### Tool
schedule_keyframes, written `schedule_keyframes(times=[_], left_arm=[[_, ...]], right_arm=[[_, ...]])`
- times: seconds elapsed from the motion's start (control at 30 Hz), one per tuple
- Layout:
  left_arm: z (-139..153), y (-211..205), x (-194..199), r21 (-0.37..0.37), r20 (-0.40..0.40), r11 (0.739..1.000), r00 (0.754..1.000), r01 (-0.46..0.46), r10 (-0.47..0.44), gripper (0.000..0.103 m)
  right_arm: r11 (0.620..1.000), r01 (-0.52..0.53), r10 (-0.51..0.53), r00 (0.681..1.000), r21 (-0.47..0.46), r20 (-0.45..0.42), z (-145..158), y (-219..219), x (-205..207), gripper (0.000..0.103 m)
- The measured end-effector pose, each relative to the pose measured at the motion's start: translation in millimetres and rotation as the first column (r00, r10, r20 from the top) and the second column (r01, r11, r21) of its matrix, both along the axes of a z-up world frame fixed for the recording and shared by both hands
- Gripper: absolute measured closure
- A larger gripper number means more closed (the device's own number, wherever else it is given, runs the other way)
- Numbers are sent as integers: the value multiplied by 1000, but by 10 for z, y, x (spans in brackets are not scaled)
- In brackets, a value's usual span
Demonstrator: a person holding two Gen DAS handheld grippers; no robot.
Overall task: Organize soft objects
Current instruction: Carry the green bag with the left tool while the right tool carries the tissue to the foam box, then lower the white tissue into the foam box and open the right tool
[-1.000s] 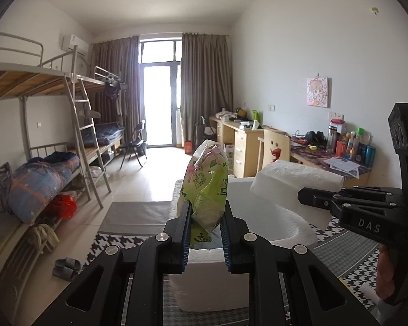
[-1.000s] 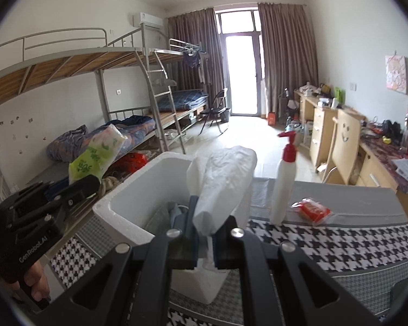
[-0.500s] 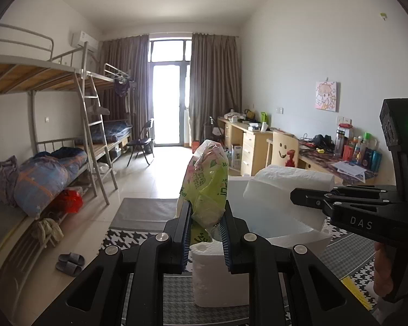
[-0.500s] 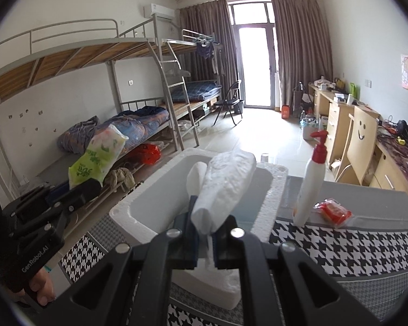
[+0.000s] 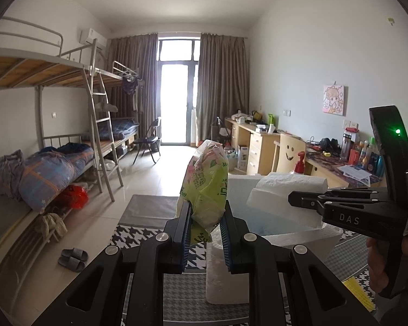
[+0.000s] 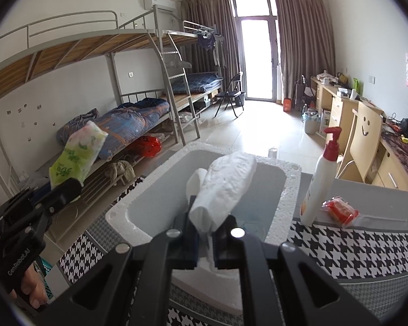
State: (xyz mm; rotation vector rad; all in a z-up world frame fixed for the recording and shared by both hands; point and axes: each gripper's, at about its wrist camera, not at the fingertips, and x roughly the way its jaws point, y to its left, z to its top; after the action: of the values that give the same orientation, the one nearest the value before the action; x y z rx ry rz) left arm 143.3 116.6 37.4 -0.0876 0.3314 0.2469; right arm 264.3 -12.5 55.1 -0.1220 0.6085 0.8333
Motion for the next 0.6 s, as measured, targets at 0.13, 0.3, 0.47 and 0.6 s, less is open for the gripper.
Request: schedule_keyframes(times=[0.13, 0.3, 0.47, 0.6], left_arm=[[7, 19, -11, -2, 2, 1000, 1000, -4, 4, 82], [9, 17, -12, -2, 2, 1000, 1000, -3, 3, 82], [4, 25, -18, -2, 2, 1000, 1000, -4, 4, 82], [3, 6, -10, 0, 1, 1000, 1000, 3, -3, 82]], right_arm=[[1000, -5, 5, 1000, -22, -25, -47, 71, 35, 92], [998, -25, 23, 999, -53, -39, -84, 119, 30, 92], [997, -2, 3, 1000, -77, 7, -49, 134, -52, 38], [998, -11, 13, 1000, -68, 18, -10, 90, -64, 33]])
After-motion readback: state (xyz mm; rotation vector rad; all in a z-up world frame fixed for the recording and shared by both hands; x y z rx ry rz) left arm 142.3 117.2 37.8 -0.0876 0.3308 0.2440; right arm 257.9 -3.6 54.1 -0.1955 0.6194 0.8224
